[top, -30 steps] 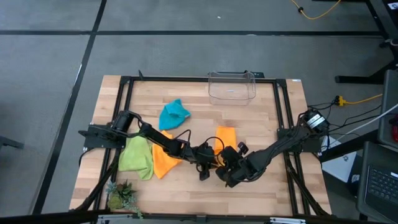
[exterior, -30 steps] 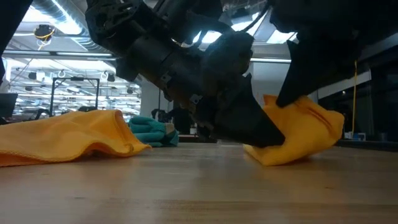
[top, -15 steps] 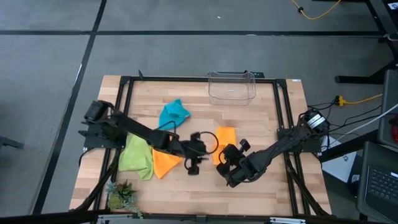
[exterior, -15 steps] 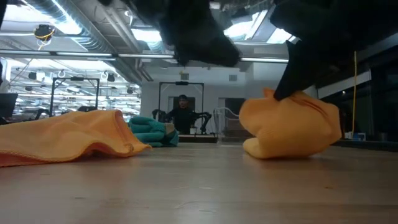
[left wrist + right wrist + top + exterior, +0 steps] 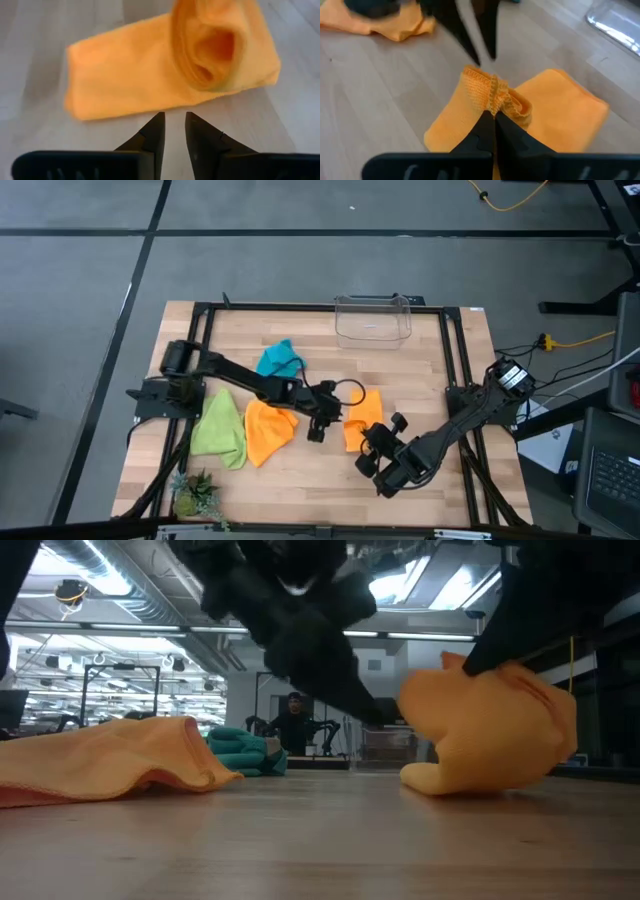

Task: Fold microfiber towels
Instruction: Fold the right orange microfiber towel

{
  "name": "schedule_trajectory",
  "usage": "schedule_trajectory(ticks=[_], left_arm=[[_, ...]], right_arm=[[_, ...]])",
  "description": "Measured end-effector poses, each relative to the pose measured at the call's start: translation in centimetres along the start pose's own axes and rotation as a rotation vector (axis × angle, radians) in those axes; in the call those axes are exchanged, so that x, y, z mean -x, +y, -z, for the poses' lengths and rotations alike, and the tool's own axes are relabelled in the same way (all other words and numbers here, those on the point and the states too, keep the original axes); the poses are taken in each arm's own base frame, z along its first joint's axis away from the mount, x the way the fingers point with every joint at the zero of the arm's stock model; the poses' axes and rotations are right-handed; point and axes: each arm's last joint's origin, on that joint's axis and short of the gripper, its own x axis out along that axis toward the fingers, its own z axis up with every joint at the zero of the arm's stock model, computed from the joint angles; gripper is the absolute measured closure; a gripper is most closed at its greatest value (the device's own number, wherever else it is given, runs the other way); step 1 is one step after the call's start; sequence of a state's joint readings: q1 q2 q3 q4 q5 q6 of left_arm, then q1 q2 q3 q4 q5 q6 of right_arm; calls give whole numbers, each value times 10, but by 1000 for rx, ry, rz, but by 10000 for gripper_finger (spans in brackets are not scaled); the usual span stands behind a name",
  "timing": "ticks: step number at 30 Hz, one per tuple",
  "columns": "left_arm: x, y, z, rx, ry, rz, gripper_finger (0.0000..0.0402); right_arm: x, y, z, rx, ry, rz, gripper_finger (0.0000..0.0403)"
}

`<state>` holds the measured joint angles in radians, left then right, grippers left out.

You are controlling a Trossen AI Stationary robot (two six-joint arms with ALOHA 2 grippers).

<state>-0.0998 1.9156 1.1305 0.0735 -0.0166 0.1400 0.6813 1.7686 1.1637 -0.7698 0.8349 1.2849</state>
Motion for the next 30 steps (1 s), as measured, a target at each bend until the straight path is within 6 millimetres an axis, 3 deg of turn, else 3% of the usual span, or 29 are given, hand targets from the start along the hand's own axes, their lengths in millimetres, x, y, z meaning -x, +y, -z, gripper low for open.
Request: schedule_trajectory(ticks=[5, 13, 24, 30], left_arm=[[-14, -4, -5, -7, -120, -15, 362], [-45, -8, 16, 2, -130, -27, 389], [-47, -23, 13, 6, -176, -1, 397], [-60, -26, 23, 25, -174, 4, 400]], right_arm=[[4, -5, -1, -26, -6, 23, 401], [6, -6, -3, -44, -78, 38, 401], [-1, -16, -9, -99, -97, 116, 401], [-9, -21, -16, -112, -96, 152, 401]])
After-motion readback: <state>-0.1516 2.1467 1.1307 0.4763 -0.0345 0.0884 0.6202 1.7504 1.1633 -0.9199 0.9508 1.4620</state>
